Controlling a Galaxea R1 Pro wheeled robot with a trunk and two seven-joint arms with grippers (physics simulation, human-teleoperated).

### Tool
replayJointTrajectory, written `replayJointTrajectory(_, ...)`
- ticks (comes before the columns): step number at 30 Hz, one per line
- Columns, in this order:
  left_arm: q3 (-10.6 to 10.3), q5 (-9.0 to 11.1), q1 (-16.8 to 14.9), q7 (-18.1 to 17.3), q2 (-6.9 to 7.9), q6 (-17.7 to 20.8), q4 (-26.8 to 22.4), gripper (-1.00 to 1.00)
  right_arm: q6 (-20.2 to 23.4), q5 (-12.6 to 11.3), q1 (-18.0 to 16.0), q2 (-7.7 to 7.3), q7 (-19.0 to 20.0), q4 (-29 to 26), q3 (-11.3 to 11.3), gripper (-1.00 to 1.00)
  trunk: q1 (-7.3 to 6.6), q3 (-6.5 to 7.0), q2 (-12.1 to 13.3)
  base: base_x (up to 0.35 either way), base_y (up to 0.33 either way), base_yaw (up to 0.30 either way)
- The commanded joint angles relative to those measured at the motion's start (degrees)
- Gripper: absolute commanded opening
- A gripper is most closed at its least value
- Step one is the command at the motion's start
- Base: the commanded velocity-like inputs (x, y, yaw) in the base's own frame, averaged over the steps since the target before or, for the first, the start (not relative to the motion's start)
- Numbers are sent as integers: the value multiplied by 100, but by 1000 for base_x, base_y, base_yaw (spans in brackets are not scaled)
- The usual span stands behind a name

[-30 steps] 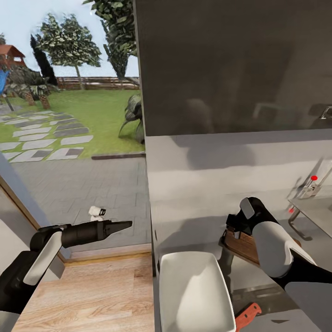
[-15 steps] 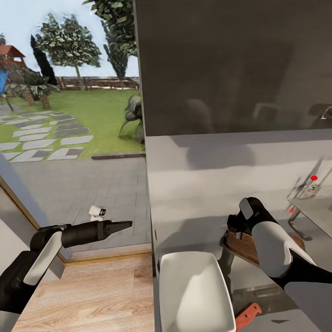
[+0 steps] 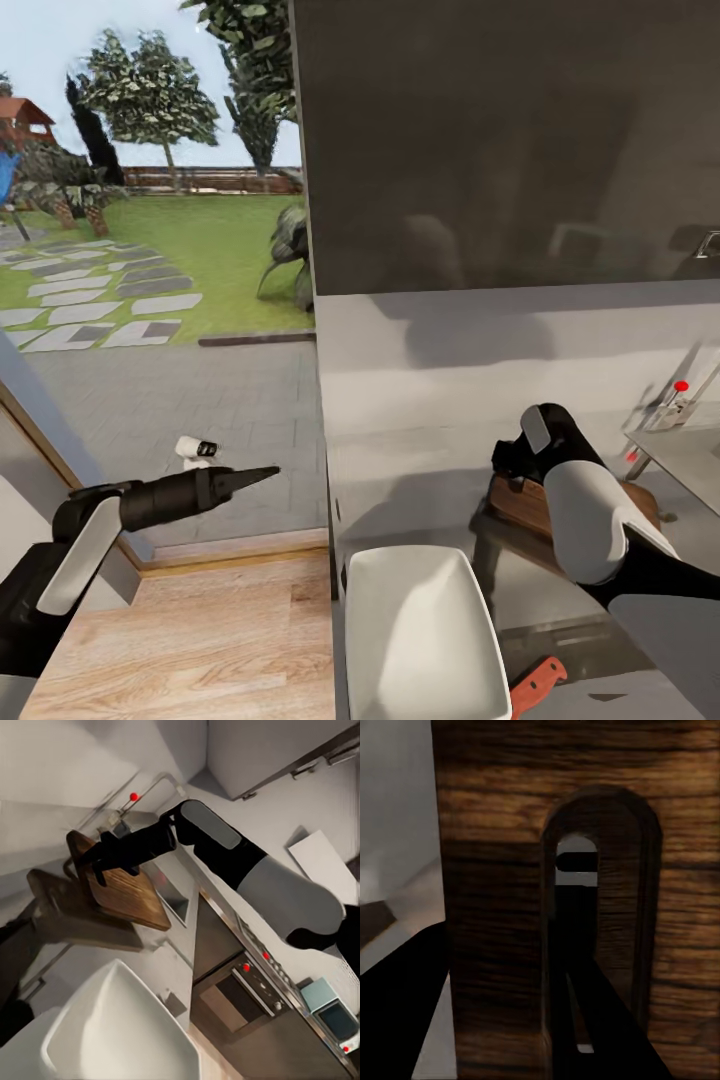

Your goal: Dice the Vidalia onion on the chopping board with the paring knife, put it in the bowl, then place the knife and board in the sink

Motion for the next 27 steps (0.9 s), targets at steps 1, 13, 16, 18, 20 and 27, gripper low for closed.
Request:
replayJointTrajectory(1,26,57,-6,-1,10,33,9,100,54,51,-11,37,4,-37,-30,-100,4,-13,-13,0,0,0)
replayJointTrajectory(13,410,450,-5,15,17,52,34,100,287,51,-17,201,-9,-420,-25,-100,4,-13,-13,0,0,0)
replayJointTrajectory(16,507,549,-5,17,18,44,13,100,287,51,-17,199,-15,-517,-21,-100,4,-13,-13,-3,-41,0)
replayJointTrajectory(18,571,615,-5,14,18,25,-40,100,287,55,-17,196,-19,-581,-19,-100,4,-13,-13,-68,-178,0)
replayJointTrajectory(20,624,683,-5,4,17,17,-73,100,287,56,-17,195,-20,-645,-15,-100,4,-13,-13,-123,-223,0)
replayJointTrajectory(27,631,1243,-5,-11,18,31,-104,100,287,60,-17,200,-21,-940,-11,-100,4,-13,-13,-199,-236,0)
